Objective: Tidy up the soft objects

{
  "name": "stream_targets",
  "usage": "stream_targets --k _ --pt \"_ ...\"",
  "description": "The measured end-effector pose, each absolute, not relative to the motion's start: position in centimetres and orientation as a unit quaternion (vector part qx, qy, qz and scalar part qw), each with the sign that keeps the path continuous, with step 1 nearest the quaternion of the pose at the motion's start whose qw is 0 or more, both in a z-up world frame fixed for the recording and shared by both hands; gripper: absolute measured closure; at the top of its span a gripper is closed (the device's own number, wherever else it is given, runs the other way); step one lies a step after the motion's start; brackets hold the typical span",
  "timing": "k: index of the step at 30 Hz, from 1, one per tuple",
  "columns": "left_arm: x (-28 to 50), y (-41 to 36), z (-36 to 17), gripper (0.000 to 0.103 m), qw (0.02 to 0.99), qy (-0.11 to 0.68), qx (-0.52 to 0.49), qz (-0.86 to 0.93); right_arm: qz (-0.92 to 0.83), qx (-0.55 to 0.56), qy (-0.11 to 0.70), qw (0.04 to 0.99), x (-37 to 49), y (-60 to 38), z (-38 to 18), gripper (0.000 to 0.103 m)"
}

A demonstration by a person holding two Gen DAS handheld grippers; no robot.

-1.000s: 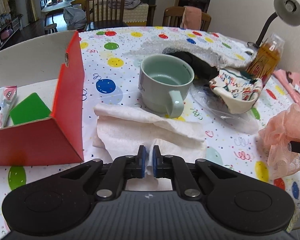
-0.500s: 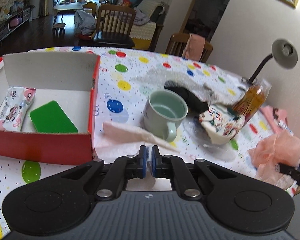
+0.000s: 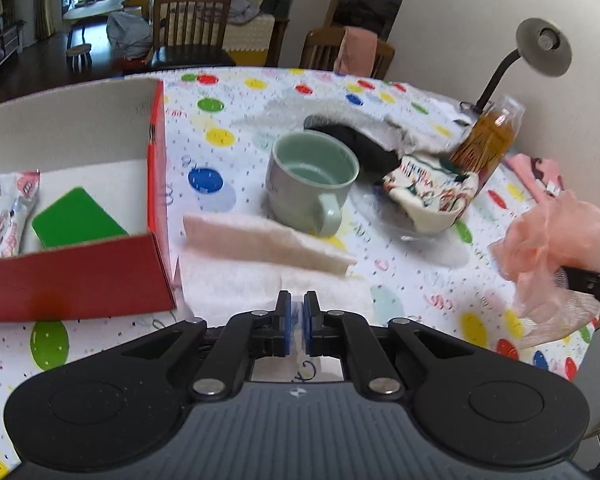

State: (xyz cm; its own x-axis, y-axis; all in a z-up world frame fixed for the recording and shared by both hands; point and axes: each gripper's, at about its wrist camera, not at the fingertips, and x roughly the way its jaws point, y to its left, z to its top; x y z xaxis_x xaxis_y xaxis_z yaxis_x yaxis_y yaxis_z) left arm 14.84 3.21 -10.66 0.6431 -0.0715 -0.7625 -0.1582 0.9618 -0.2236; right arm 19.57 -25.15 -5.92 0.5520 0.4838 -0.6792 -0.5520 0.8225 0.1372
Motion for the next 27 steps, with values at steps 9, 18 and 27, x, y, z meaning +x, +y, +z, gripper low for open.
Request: stream_targets --k 9,18,27 --pt "14.9 2.7 -12.5 0.093 0.881 0.448 -0.145 0.033 0.292 -0.036 0.375 0.879 19.5 -25.6 -6.3 0.093" --pt "14.9 2.1 -12.9 0.031 0.874 0.446 -0.175 0.077 0.310 -0.039 0.375 0.873 20.5 -26.2 -6.6 0.093" --pt "17.9 2.4 -11.5 0.031 0.851 0.441 -0.261 0.117 0.330 -0.032 0.369 0.868 21.9 -27.0 -6.7 0.092"
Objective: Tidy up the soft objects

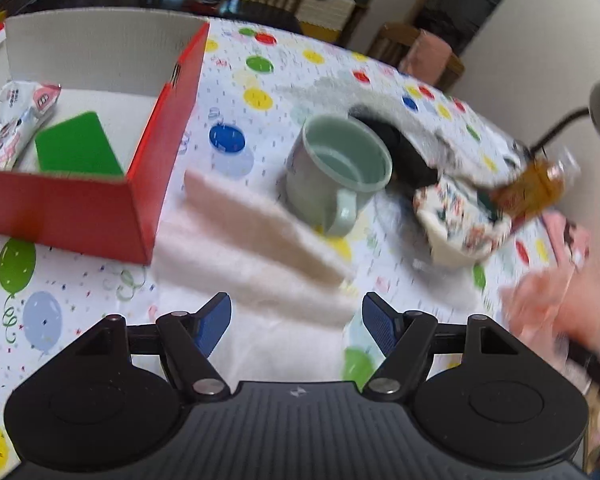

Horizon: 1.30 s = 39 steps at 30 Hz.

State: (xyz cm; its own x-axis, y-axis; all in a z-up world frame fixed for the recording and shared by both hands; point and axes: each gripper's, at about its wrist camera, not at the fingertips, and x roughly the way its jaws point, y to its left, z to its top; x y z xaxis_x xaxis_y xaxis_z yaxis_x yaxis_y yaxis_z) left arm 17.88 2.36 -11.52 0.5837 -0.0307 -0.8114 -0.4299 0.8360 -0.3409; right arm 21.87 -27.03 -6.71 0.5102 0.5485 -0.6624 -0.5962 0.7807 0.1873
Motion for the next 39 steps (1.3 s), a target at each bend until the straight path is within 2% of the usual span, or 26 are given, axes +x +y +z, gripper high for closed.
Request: stream_targets --k 10,21,26,28,30,35,39 --pt "21.3 2.9 -13.2 0.031 0.805 0.439 -0.338 0.211 0.330 -0.025 0.369 0.868 22.8 -28.0 -7.0 0.092" --pt "23.8 2.1 -17.2 0.031 0.784 0.485 -0.299 0.247 0.317 -0.025 0.384 0.867 23.5 -29.1 -7.9 0.092" --pt "24.6 1.4 -17.3 0.033 0.794 0.494 -0.255 0.248 0.314 -0.025 0.388 0.866 23.7 -29.3 -8.0 0.092" --pt "24.7 1.0 -17.2 0.044 0.796 0.498 -0.233 0.254 0.314 -0.027 0.389 0.865 23.8 -29.2 -8.1 0.092" --pt "24.8 0.6 -17.1 0.070 0.801 0.500 -0.202 0.260 0.315 -0.027 0.390 0.865 23.9 -29.2 -8.1 0.092" --pt "24.3 0.9 -17.1 0.093 0.812 0.495 -0.179 0.252 0.319 -0.031 0.392 0.862 24.1 -28.8 -8.2 0.092" --pt "22.9 1.1 -16.5 0.095 0.826 0.489 -0.165 0.227 0.321 -0.036 0.390 0.862 24.0 -28.6 -8.1 0.092"
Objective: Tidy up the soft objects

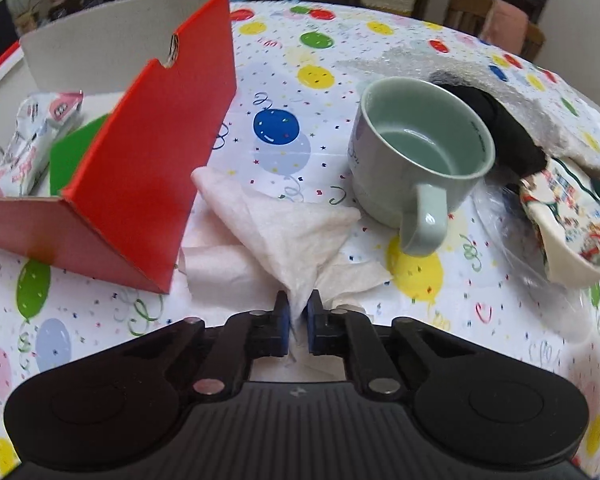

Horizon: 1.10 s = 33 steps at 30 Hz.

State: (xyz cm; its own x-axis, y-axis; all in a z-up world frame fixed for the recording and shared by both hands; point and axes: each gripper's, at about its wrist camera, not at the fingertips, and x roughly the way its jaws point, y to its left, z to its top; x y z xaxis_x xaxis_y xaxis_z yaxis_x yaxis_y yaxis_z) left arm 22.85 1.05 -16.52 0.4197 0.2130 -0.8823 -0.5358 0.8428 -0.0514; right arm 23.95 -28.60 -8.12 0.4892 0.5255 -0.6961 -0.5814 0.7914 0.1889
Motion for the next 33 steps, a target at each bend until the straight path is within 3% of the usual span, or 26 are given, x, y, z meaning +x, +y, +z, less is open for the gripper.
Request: stream_targets --k 16,33 --pt "16.9 2.6 -8.2 0.095 0.886 0.421 -0.148 0.130 0.347 -0.047 0.364 0.863 22.1 -24.8 -5.1 0.092" --pt "13.6 11.0 -0.9 0.095 0.913 0.372 -0.129 0.104 0.420 -0.052 0.329 0.844 20.6 -13.1 0.2 0.092"
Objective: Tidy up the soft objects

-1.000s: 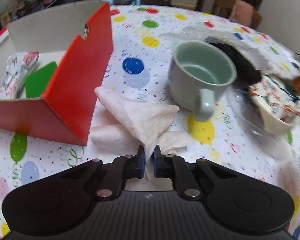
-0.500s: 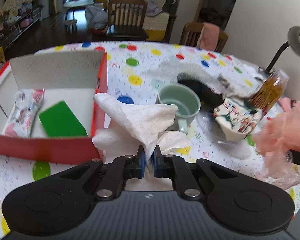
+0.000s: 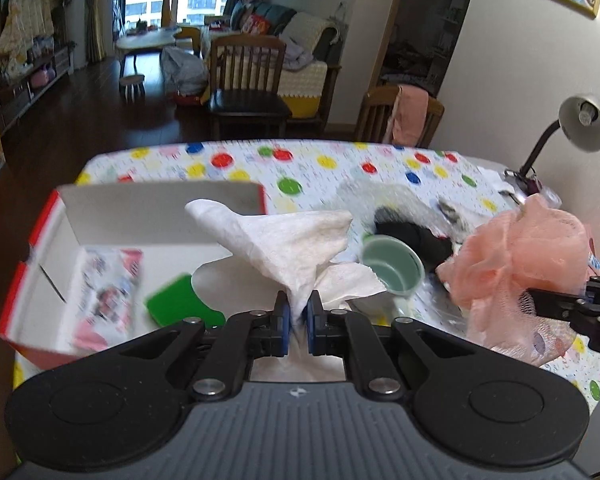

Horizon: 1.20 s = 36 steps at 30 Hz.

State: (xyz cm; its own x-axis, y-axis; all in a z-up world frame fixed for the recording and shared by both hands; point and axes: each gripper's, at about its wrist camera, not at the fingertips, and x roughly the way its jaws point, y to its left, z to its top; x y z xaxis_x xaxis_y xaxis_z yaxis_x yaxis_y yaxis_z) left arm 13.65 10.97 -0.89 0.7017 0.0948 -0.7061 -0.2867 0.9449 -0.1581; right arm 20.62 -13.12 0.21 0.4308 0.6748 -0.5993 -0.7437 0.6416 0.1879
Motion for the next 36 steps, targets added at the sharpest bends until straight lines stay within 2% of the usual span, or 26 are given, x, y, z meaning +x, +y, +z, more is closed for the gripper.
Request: stream_targets --k 7,17,27,36 --pt "13.3 16.4 0.4 0.095 0.915 0.364 -0.120 0.126 0.451 -0.079 0.315 0.831 20.4 -6.6 1.2 0.092" --pt "14.0 23.9 -0.6 0.095 0.908 0.375 -0.107 0.151 0.477 -0.125 0.309 0.813 19.5 2.4 0.8 0.092" --pt "16.7 28.5 -5.2 0.095 0.891 0.418 -0.084 0.157 0.479 -0.188 0.315 0.798 19.4 10.7 -2.3 0.092" --pt "18.4 28.9 -9.2 0.095 0.872 0.462 -0.065 0.148 0.462 -0.204 0.367 0.781 20.3 14.8 -6.4 0.091"
